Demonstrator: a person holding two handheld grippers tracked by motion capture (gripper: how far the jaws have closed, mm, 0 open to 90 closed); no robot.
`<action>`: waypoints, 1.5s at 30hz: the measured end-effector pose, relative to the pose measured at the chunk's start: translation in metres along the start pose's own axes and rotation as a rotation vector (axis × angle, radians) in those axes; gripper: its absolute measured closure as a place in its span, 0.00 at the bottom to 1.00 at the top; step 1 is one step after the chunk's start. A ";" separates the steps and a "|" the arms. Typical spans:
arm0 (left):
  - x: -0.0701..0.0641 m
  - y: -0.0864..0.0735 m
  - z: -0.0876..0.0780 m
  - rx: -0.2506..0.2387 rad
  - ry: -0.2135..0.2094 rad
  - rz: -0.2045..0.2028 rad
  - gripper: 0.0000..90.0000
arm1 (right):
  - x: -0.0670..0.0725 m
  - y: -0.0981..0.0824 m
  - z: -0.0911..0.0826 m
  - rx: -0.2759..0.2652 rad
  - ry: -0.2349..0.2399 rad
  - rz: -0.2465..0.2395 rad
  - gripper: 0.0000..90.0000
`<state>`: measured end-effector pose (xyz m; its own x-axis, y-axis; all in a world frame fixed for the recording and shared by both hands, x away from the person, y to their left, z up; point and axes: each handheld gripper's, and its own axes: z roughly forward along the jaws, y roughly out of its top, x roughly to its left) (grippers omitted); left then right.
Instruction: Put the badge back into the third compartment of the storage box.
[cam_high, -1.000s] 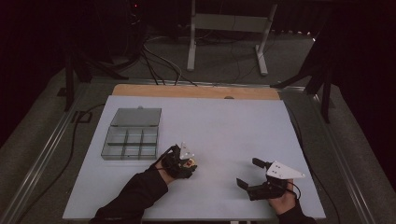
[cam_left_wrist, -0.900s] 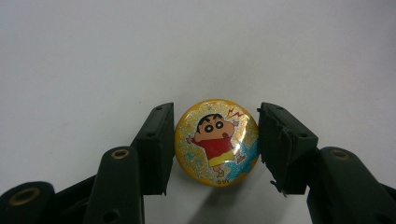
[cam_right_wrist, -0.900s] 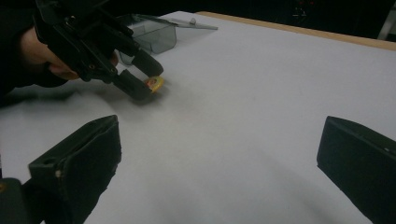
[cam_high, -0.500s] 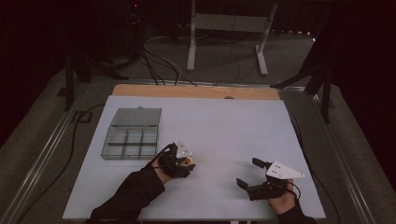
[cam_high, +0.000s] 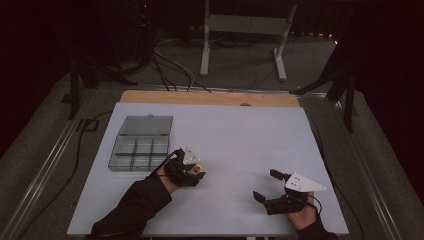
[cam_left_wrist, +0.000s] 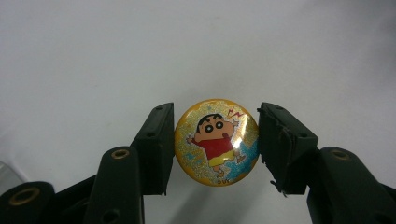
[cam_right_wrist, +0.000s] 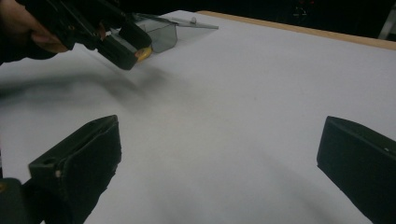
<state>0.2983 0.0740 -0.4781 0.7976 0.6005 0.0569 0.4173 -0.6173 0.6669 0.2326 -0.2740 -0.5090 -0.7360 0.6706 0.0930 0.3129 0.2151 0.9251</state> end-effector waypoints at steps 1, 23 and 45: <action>0.001 0.000 -0.001 0.001 0.000 -0.002 0.54 | 0.000 0.000 0.000 0.002 0.001 -0.001 0.00; 0.018 0.002 -0.017 -0.014 0.027 -0.022 0.54 | 0.000 0.000 0.001 0.004 -0.001 0.000 0.00; 0.045 -0.005 -0.038 -0.021 0.090 -0.076 0.54 | -0.001 0.000 0.001 0.004 -0.001 0.005 0.00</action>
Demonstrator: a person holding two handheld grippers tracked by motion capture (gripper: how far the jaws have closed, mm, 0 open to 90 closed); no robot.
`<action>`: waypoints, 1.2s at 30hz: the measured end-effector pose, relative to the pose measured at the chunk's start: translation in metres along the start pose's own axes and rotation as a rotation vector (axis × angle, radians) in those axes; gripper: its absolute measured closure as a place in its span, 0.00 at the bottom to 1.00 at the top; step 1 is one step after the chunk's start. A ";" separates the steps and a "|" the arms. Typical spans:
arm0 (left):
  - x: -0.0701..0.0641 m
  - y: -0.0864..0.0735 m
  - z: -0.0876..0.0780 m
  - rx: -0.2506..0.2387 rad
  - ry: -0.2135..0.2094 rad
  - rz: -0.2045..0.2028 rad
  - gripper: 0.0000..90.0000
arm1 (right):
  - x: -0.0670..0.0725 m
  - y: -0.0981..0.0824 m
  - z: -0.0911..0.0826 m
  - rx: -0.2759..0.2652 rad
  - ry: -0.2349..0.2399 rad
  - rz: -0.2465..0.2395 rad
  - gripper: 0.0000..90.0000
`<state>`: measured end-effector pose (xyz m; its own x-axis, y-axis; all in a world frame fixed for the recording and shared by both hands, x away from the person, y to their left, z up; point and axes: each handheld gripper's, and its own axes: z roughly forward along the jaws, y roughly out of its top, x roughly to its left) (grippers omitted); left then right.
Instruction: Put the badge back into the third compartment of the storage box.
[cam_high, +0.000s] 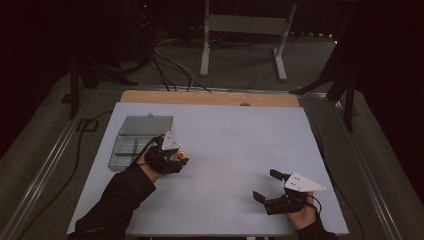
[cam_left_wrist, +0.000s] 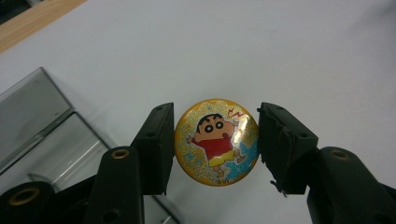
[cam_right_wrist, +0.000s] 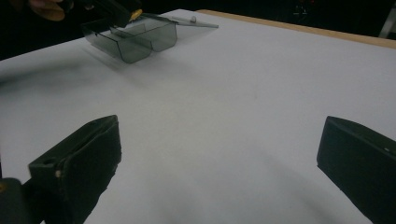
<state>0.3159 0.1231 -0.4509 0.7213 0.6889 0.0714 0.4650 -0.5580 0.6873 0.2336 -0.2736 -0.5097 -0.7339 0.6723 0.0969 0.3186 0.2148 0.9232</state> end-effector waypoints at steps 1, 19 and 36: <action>0.001 0.000 -0.001 0.001 0.003 -0.003 0.54 | 0.000 0.000 0.000 -0.002 0.001 0.003 0.00; 0.029 -0.006 -0.018 -0.008 0.062 -0.051 0.54 | 0.000 0.000 0.001 -0.002 0.003 0.003 0.00; 0.057 -0.012 -0.024 -0.003 0.106 -0.115 0.54 | 0.001 0.000 0.001 0.004 0.002 0.000 0.00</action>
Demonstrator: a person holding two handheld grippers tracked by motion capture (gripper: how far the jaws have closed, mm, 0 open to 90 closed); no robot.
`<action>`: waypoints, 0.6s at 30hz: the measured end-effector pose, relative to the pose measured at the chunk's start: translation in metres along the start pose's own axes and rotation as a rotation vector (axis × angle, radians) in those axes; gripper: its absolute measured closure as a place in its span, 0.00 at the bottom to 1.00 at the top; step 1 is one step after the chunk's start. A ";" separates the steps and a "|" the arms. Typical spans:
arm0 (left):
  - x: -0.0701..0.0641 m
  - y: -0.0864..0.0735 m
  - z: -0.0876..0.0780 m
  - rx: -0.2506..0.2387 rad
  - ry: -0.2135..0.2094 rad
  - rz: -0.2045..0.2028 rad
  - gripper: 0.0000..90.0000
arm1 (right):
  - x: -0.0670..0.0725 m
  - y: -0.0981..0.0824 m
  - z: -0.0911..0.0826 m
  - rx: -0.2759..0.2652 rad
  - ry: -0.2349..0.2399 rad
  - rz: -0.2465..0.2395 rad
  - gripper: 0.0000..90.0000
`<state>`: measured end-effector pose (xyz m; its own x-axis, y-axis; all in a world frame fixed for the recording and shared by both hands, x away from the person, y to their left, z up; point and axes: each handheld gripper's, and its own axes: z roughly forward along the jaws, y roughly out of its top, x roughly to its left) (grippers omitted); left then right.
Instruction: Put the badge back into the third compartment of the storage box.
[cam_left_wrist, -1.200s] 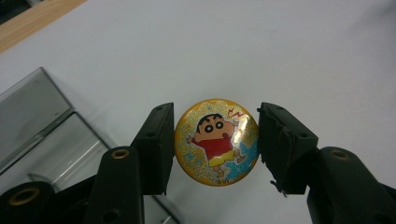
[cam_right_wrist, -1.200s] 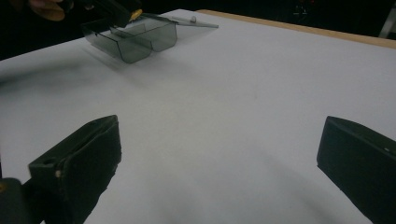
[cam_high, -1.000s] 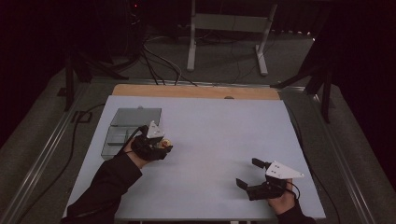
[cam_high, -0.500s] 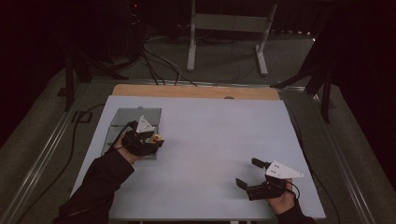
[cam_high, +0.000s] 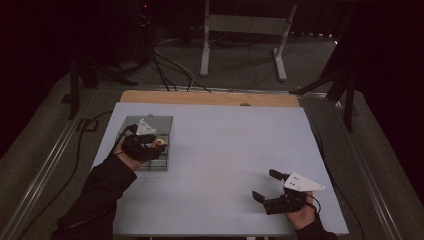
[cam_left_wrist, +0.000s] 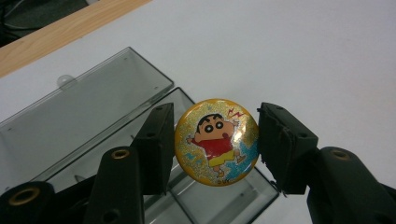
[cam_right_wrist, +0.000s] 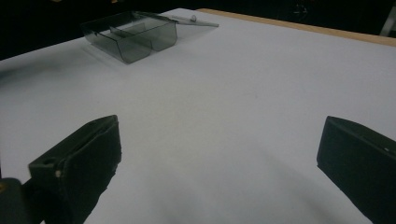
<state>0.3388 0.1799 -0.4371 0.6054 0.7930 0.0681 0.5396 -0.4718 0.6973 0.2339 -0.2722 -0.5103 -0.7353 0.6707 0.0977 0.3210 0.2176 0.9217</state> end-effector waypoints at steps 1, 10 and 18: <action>0.002 0.000 0.001 0.001 0.003 -0.003 0.54 | 0.000 0.000 0.000 0.002 0.001 -0.001 0.00; 0.014 -0.004 0.012 0.028 0.016 -0.041 0.54 | 0.000 0.000 0.000 0.000 0.001 -0.001 0.00; 0.021 -0.011 0.027 0.056 0.011 -0.072 0.54 | 0.000 0.000 0.001 0.004 0.002 -0.001 0.00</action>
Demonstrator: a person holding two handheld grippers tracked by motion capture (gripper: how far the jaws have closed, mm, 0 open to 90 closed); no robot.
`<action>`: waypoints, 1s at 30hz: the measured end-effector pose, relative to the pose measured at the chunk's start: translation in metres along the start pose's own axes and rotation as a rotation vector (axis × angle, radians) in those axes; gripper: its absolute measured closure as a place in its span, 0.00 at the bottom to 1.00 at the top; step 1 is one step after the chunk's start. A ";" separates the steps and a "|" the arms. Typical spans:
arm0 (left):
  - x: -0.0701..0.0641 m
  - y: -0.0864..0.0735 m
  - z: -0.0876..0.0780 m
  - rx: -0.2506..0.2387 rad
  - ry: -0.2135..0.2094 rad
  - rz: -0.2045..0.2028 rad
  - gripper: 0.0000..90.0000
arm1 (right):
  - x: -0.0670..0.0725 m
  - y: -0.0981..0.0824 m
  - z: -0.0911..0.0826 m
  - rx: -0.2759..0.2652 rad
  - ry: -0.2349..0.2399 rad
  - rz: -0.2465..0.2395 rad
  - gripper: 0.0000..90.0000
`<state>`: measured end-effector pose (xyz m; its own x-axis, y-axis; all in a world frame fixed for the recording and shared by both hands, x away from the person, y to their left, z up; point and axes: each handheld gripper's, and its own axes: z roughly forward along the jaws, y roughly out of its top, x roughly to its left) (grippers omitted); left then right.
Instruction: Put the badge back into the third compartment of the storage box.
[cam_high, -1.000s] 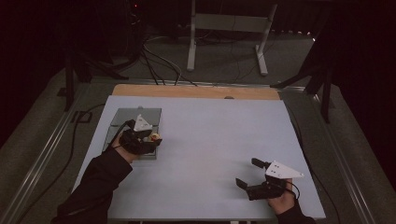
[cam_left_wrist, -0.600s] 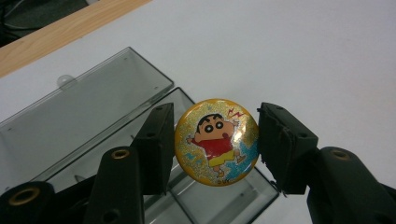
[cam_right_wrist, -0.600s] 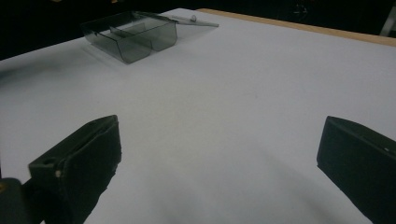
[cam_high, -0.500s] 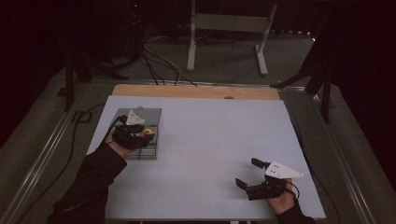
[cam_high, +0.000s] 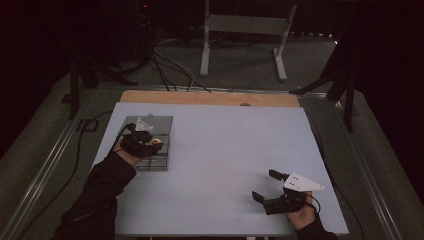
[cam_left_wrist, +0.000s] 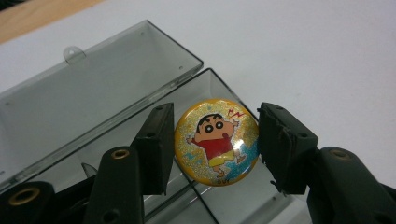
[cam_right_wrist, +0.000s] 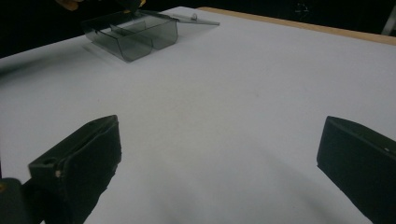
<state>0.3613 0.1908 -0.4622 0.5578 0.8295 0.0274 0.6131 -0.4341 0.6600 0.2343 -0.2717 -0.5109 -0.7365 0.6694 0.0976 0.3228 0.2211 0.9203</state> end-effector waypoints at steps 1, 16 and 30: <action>0.001 -0.001 0.002 0.004 0.000 -0.002 0.54 | 0.000 0.000 0.000 -0.002 0.001 0.002 0.00; 0.007 -0.001 0.019 0.027 -0.002 -0.035 0.54 | 0.000 0.000 0.000 0.001 0.006 -0.001 0.00; 0.008 0.002 0.032 0.056 -0.010 -0.049 0.53 | 0.000 0.000 0.000 -0.003 0.008 0.001 0.00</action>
<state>0.3852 0.1854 -0.4847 0.5316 0.8469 -0.0114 0.6700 -0.4123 0.6173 0.2345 -0.2720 -0.5107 -0.7409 0.6638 0.1021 0.3221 0.2178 0.9213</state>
